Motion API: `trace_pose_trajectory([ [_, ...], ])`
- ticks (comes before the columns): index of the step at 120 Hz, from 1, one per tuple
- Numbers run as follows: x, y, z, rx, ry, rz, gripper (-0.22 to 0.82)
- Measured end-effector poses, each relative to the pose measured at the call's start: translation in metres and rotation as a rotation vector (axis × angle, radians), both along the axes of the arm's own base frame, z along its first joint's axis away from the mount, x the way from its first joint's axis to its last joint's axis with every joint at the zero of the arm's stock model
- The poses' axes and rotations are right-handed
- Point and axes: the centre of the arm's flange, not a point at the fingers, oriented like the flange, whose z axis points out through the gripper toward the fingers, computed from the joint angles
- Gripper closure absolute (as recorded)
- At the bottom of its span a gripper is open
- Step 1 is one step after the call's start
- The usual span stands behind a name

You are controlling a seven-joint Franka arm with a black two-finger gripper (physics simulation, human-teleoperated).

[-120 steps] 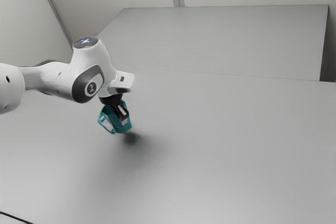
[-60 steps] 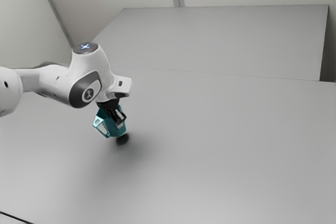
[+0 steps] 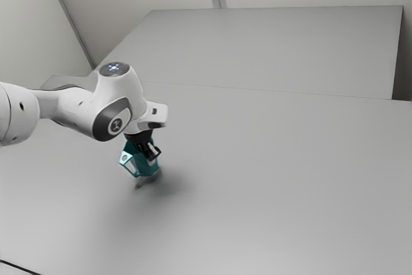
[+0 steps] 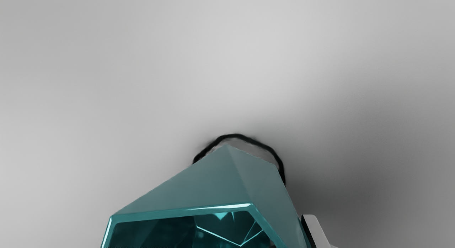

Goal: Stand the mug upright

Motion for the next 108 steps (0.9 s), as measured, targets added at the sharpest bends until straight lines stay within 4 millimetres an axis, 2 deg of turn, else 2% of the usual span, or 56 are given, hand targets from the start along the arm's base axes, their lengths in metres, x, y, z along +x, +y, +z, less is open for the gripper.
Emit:
trace_pose_trajectory([
  [44, 0.007, 0.0, -0.008, 0.0, -0.009, 0.02, 0.77],
  [85, 0.009, -0.001, -0.003, -0.009, -0.017, 0.021, 0.62],
  [108, 0.012, -0.002, 0.002, -0.011, -0.026, 0.017, 0.47],
])
